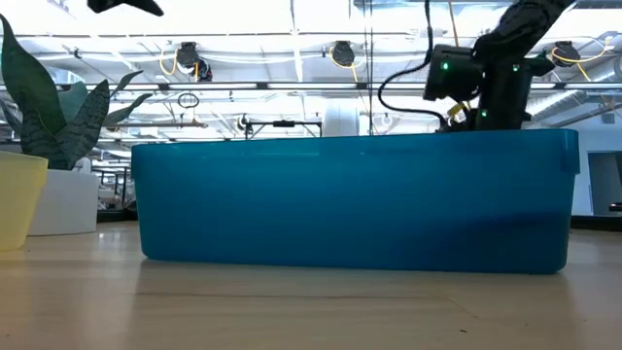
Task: Sort crayons/erasers/pens/pencils in bins
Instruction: Put the green crayon into the yellow bin
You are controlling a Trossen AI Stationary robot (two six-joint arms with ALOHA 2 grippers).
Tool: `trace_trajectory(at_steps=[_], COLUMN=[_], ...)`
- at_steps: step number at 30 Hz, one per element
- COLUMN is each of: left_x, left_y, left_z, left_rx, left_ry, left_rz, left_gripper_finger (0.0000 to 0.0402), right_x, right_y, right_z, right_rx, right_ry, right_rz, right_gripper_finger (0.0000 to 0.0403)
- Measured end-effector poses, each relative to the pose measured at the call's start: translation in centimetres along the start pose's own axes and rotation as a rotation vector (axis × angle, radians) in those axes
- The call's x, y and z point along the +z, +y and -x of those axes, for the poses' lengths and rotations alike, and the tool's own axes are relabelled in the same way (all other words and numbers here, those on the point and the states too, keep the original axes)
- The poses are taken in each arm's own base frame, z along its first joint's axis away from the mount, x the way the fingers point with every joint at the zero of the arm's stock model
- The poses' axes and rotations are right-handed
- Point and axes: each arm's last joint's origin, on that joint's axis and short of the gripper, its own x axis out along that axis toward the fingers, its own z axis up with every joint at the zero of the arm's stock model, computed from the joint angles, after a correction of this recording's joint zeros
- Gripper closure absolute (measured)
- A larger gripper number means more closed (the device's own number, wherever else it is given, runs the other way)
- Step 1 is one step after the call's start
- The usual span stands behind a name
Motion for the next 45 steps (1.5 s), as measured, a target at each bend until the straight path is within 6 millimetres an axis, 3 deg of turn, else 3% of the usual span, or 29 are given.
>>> trace_trajectory(at_steps=[7,19,27,34,40,45], left_x=[1.4,2.0,2.6,3.7,5.7,7.1], left_y=[-0.2,0.6,0.9,0.8,0.9,0.3], left_z=[-0.1,-0.4,-0.4,-0.3,-0.2,-1.2], left_rx=[-0.032,0.016,0.029,0.016,0.019,-0.075], left_ry=[-0.116,-0.139,-0.184,-0.278,-0.459,-0.511], left_rz=[-0.063,-0.051,-0.041,-0.070,0.041,0.056], left_gripper_finger=[0.0213,0.0213,0.0213,0.0213,0.0213,0.0212], right_x=[0.0,-0.6,-3.0,-3.9,-4.0,-3.9], right_y=[-1.6,-3.4,-7.1,-8.0,-8.1,-8.0], right_z=[-1.1,1.3,-1.8,-2.7,-2.8,-2.5], right_rx=[-0.193,-0.256,-0.272,-0.277,-0.283,-0.266], right_ry=[0.050,0.048,0.169,0.205,0.210,0.208], right_rz=[-0.038,0.017,-0.072,-0.078,-0.077,-0.080], right_gripper_finger=[0.0249,0.0246,0.0260,0.0318,0.0383,0.0389])
